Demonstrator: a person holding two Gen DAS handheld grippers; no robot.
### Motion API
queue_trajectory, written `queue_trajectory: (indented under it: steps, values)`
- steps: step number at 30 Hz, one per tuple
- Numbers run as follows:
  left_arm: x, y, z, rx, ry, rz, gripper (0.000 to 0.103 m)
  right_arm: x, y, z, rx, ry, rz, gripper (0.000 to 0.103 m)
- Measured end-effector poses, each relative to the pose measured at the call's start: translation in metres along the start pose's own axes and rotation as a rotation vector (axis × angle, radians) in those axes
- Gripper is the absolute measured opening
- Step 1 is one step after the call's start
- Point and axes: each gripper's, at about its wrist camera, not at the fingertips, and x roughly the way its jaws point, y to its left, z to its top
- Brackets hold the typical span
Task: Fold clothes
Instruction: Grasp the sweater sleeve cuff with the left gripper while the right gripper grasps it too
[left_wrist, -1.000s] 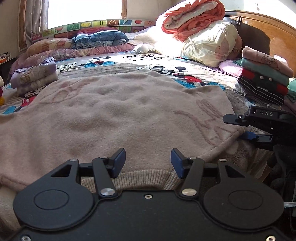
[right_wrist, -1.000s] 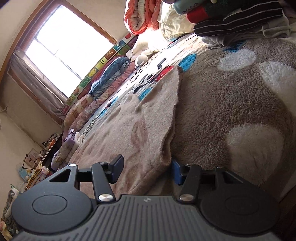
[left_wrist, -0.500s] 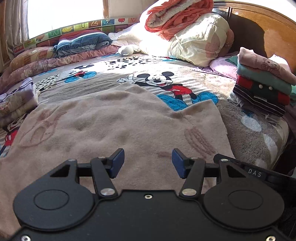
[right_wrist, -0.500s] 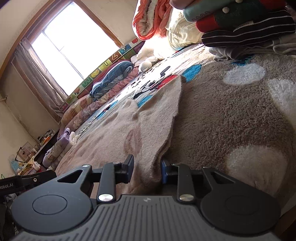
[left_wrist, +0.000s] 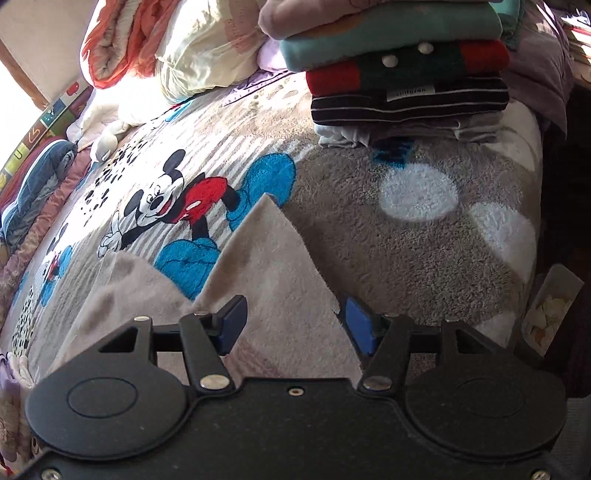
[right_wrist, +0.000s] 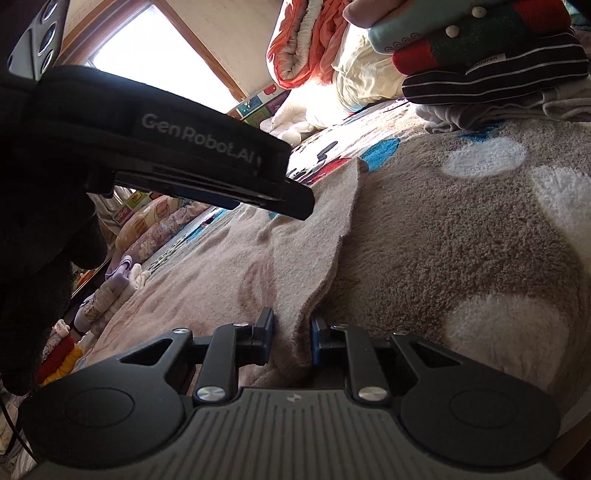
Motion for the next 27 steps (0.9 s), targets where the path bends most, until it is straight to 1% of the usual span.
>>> queue_trajectory:
  steps: [2, 4, 5, 6, 7, 8, 10, 11, 14, 15, 19, 22, 24, 25, 26, 27]
  values:
    - [0.016, -0.013, 0.008, 0.058, 0.055, 0.029, 0.060, -0.001, 0.001, -0.002, -0.002, -0.004, 0.000, 0.021]
    - [0.028, -0.026, 0.012, 0.117, 0.093, 0.071, 0.060, -0.002, 0.001, -0.004, -0.005, -0.007, 0.000, 0.022]
    - [0.033, -0.031, 0.013, 0.135, 0.107, 0.089, 0.062, -0.003, 0.002, -0.005, -0.006, -0.009, 0.000, 0.022]
    - [0.036, -0.037, 0.015, 0.156, 0.115, 0.122, 0.064, -0.003, 0.002, -0.006, -0.008, -0.011, 0.000, 0.023]
    - [0.038, -0.041, 0.018, 0.175, 0.117, 0.157, 0.069, -0.004, 0.003, -0.007, -0.013, -0.012, 0.001, 0.023]
    - [0.039, -0.045, 0.020, 0.194, 0.119, 0.190, 0.072, -0.004, 0.003, -0.007, -0.019, -0.012, 0.002, 0.023]
    - [0.043, -0.050, 0.024, 0.232, 0.124, 0.252, 0.074, -0.004, 0.003, -0.008, -0.031, -0.014, 0.004, 0.023]
    - [0.046, -0.053, 0.026, 0.241, 0.128, 0.294, 0.074, -0.005, 0.004, -0.009, -0.036, -0.014, 0.005, 0.023]
    - [0.053, -0.064, 0.028, 0.288, 0.131, 0.369, 0.076, -0.005, 0.003, -0.009, -0.045, -0.013, 0.011, 0.023]
    - [0.056, -0.065, 0.030, 0.297, 0.129, 0.392, 0.076, -0.005, 0.003, -0.009, -0.047, -0.013, 0.012, 0.023]
    - [0.070, -0.058, 0.038, 0.280, 0.139, 0.461, 0.077, -0.005, 0.003, -0.008, -0.051, -0.012, 0.012, 0.023]
    - [0.078, -0.047, 0.043, 0.245, 0.151, 0.475, 0.077, -0.004, 0.003, -0.008, -0.054, -0.010, 0.011, 0.024]
    - [0.079, -0.036, 0.045, 0.193, 0.151, 0.453, 0.071, -0.004, 0.003, -0.007, -0.056, -0.009, 0.010, 0.024]
    - [0.079, -0.028, 0.044, 0.153, 0.156, 0.424, 0.054, -0.004, 0.004, -0.007, -0.058, -0.008, 0.010, 0.024]
    - [0.080, -0.020, 0.042, 0.114, 0.171, 0.403, 0.028, -0.004, 0.004, -0.007, -0.059, -0.007, 0.010, 0.024]
    - [0.080, -0.011, 0.039, 0.081, 0.177, 0.384, 0.020, -0.004, 0.003, -0.006, -0.059, -0.007, 0.011, 0.024]
